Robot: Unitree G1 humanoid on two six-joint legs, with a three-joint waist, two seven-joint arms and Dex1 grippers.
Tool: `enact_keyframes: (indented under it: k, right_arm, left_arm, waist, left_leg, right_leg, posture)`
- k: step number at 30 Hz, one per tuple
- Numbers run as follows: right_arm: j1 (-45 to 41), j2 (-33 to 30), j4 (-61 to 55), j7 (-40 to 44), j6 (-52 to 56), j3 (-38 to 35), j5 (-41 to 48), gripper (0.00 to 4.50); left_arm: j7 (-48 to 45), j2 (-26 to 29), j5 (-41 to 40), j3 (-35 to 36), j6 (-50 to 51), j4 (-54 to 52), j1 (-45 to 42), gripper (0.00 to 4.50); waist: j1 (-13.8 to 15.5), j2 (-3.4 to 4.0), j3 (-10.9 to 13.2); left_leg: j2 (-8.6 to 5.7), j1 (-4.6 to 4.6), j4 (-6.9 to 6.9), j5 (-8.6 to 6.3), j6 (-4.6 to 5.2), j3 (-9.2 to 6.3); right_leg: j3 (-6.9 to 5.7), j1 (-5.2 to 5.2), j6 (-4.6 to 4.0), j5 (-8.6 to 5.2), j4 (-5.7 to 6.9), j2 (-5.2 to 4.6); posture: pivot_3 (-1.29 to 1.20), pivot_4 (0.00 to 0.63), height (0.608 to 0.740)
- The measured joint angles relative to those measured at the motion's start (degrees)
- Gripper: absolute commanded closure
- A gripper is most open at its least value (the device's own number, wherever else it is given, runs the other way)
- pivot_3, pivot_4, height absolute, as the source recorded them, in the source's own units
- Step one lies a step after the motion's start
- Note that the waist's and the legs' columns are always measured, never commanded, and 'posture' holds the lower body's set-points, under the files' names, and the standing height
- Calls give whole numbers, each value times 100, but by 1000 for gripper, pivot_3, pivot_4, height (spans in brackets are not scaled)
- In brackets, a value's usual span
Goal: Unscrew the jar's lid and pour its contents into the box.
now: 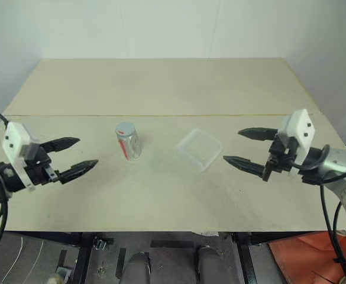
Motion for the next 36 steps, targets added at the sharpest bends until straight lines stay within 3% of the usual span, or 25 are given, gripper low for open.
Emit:
enact_keyframes:
  k: [10, 16, 25, 36]
  right_arm:
    - [-392, 59, 255, 130, -49, 169, -115, 0]
    - [-408, 54, 261, 202, -56, 159, -119, 0]
    - [-746, -69, 163, 579, -54, 309, -192, 0]
    - [-893, -98, -7, 832, -43, 436, -36, 0]
  left_arm:
    - [473, -343, -46, 37, -4, -331, 182, 22]
    - [862, -892, 148, -113, -264, -334, 224, 22]
    - [2271, -2451, 1349, -1646, -1009, 47, -376, 22]
    - [2645, -2996, 2175, -2244, -1843, 1703, -1264, 22]
  waist:
    - [-39, 0, 0]
    - [-2, 0, 0]
    - [-1, -1, -4]
    - [14, -2, -4]
  left_leg:
    - [1, -3, -2, 0, 0, 2]
    - [0, 1, -1, 0, 0, 2]
    - [-2, 0, 4, 0, 0, 2]
    - [-3, -2, 10, 0, 0, 1]
  right_leg:
    - [2, -9, -3, -2, 0, 0]
    - [1, 0, -3, -2, -3, 0]
    - [1, 0, -2, -1, -1, 0]
    - [0, 2, -1, 0, -1, -1]
  posture:
    - [0, 150, 740]
    - [0, 150, 740]
    - [0, 150, 740]
    - [0, 150, 740]
